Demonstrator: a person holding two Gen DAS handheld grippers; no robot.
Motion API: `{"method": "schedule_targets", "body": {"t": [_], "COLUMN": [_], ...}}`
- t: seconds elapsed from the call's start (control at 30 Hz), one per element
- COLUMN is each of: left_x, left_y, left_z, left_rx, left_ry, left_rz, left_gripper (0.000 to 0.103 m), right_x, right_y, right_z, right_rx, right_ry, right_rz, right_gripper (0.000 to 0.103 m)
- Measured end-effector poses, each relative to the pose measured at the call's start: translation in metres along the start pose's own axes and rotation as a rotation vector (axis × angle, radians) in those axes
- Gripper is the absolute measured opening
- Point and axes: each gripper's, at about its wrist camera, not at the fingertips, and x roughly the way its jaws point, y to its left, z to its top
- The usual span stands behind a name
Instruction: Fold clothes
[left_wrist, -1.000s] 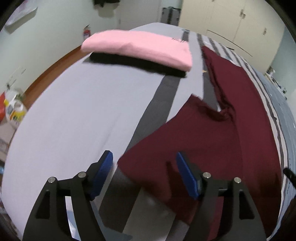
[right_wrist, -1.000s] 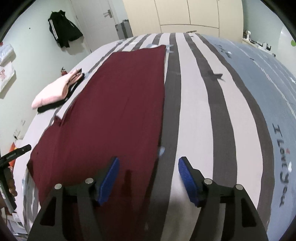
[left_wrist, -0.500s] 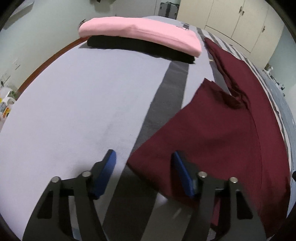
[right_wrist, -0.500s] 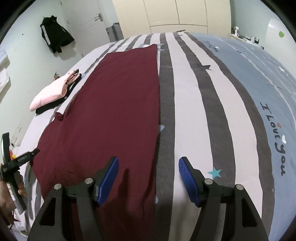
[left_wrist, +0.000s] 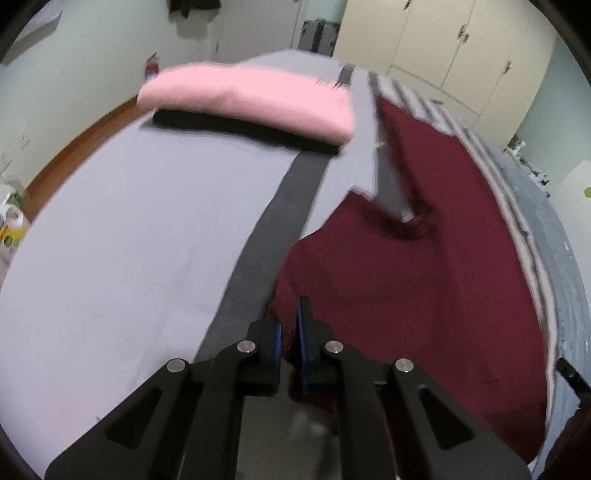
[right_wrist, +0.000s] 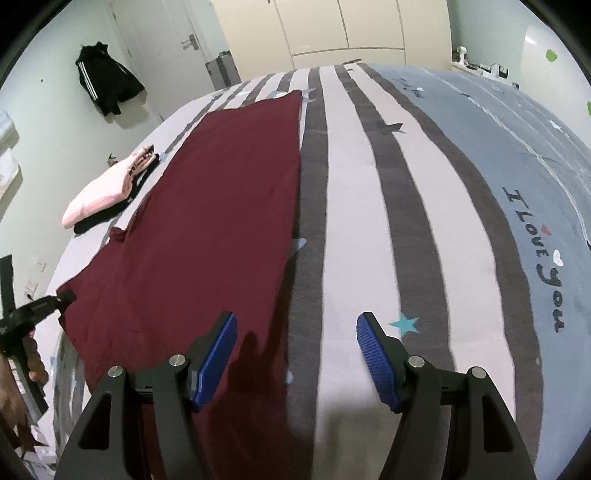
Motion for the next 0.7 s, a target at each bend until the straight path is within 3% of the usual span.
{"method": "schedule_targets", "body": {"t": [0.23,0.33,0.43,0.5,0.57,0.67,0.7], "left_x": [-0.052,-0.051,-0.036,-0.026,-0.027,-0.038,-0.041], "left_y": [-0.106,-0.161,-0.206,-0.219,-0.221,-0.215,-0.212], "left_z": [0.005,-0.011,-0.036,-0.050,-0.058,-0.063,-0.065], "left_rx": [0.102,0.147,0.168,0.170,0.136,0.096,0.104], "left_ry": [-0.067,-0.043,0.008,0.055,0.091,0.104,0.110], "left_rz": [-0.113,-0.170,-0.168,-0.164,-0.213,-0.221,-0.218], "left_gripper": [0.006,0.006,0.007,0.010,0.013,0.032,0.046], "right_x": [-0.022,-0.031,-0.037,-0.039,-0.040,-0.037,-0.036], "right_y": [-0.023,-0.033,-0.042,-0.047,-0.052,-0.059,-0.062], "right_z": [0.009,0.013,0.016,0.016,0.014,0.011,0.009], "right_rx": [0.002,-0.005,-0.016,-0.035,-0.049,-0.031,-0.024], "right_ry": [-0.004,0.002,0.018,0.026,0.028,0.037,0.040], "right_rz": [0.025,0.042,0.060,0.066,0.065,0.070,0.072], "right_gripper": [0.064,0.064,0.064,0.064,0.064,0.064,0.064]}}
